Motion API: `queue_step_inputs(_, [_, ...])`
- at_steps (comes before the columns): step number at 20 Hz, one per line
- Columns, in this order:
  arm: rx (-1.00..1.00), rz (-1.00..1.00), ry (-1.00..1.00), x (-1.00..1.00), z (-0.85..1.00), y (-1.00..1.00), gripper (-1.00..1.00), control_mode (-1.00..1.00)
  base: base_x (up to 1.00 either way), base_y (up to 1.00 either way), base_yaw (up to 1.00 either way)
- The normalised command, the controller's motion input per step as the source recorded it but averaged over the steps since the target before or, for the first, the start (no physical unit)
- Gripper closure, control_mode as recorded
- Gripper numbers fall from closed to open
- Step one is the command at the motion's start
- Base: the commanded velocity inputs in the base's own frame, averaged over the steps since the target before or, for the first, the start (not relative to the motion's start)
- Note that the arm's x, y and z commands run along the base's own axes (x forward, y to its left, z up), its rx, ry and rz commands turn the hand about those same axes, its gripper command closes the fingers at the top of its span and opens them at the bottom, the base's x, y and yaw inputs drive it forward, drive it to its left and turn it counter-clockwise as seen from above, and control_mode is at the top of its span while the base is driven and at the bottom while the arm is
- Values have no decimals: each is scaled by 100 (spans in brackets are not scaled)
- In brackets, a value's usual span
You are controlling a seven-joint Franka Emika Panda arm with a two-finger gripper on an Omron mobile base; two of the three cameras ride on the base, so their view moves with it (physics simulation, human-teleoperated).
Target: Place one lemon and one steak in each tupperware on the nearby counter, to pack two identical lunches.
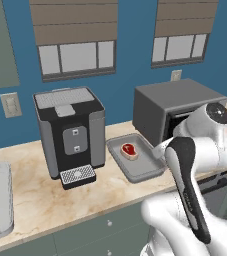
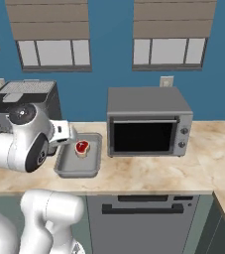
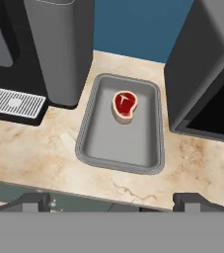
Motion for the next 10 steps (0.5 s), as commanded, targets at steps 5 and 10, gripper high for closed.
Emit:
queue_step_inputs(5, [0,0,-3,-90,83,0,-100,-100,0,0,0])
queue_step_inputs(10, [-1,0,-1,-59,0,5,-100,100,-40,2,1])
